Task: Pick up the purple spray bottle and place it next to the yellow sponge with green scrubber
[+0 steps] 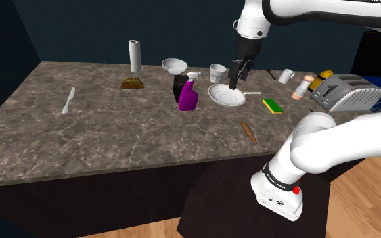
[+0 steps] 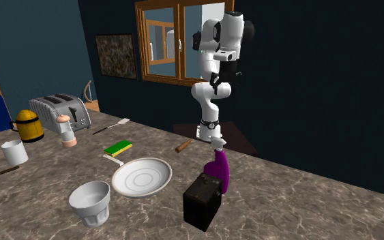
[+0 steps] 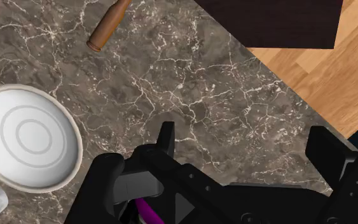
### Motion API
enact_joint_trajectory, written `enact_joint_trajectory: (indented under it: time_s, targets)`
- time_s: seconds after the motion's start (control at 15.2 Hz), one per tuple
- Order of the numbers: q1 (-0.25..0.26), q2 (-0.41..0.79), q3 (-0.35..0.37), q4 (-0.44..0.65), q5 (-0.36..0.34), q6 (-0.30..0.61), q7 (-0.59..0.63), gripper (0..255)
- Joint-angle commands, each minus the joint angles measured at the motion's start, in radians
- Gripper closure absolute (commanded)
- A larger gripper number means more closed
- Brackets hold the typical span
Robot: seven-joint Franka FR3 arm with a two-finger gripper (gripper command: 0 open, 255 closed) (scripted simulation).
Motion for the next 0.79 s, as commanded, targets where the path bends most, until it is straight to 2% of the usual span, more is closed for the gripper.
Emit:
enact_joint_trajectory:
  time_s: [0.0,0.4,0.73]
  targets:
    - [0.0,0.0,0.0,0.0,0.0,0.0,0.0,0]
    - [0.016,-0.005,-0.175,-0.152,-0.056,0.279,-0.296,0]
    - [0.059,0.09,-0.345,-0.203,-0.056,0.521,-0.564,0]
